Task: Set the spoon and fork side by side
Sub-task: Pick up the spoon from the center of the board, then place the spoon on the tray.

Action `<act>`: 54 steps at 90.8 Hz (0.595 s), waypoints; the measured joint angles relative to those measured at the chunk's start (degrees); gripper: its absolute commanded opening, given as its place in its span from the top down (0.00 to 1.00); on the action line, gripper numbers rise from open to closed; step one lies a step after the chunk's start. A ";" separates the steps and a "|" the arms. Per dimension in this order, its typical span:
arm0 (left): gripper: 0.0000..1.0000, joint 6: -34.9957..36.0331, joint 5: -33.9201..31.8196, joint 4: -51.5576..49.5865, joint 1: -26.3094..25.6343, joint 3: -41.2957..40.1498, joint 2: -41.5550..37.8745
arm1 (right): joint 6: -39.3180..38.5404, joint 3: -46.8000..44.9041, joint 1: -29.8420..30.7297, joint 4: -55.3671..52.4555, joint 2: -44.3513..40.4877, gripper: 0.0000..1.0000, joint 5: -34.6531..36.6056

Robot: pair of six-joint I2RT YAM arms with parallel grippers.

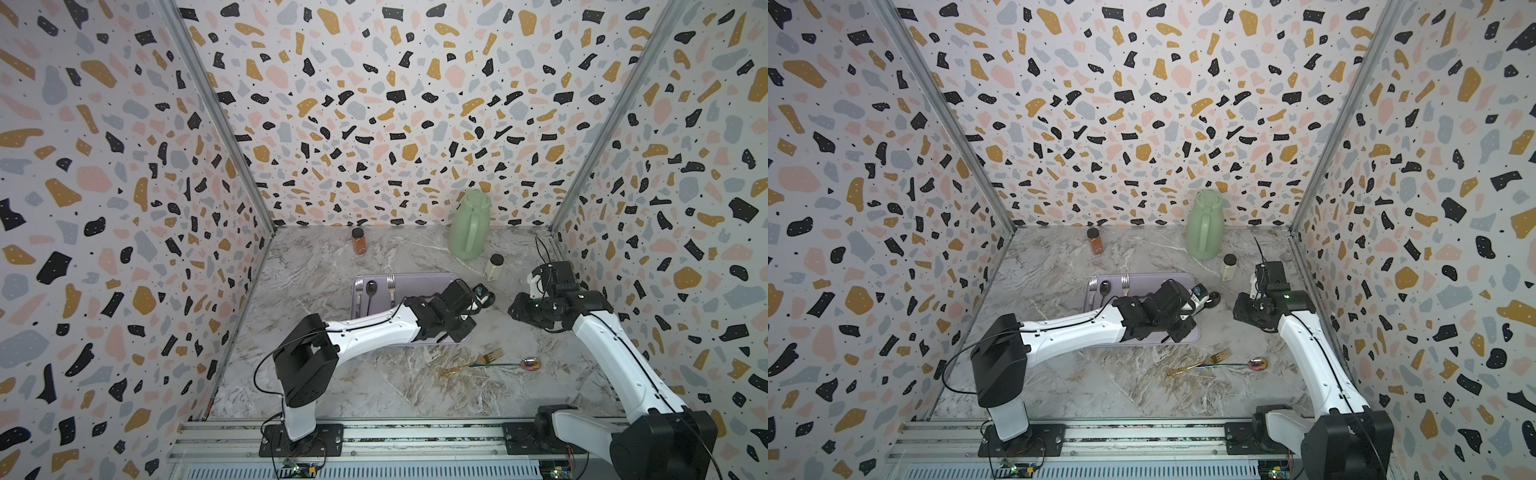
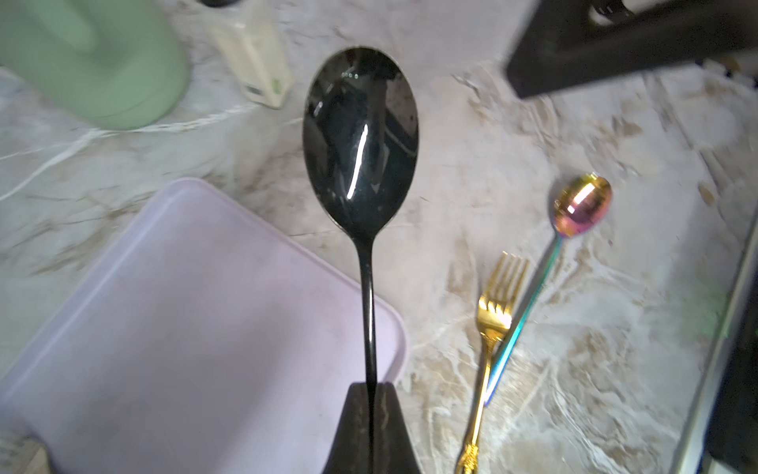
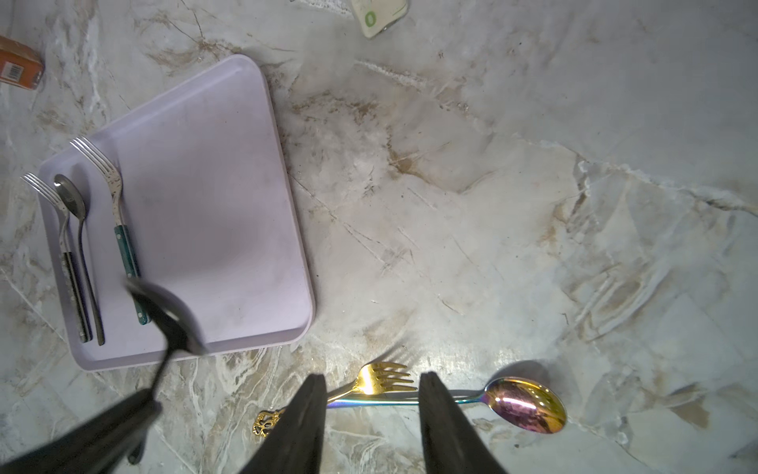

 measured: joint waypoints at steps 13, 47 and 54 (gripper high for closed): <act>1.00 -10.23 -4.48 1.07 6.58 -2.56 0.20 | 0.83 -0.37 0.00 -0.33 -0.33 0.57 0.00; 1.00 -28.68 -10.01 1.62 14.62 -4.61 9.22 | 2.16 -2.69 0.00 -1.79 -0.37 0.57 -0.02; 1.00 -30.36 -10.08 1.77 15.06 -4.70 10.16 | 2.51 -2.69 0.00 -1.79 -0.37 0.57 -0.15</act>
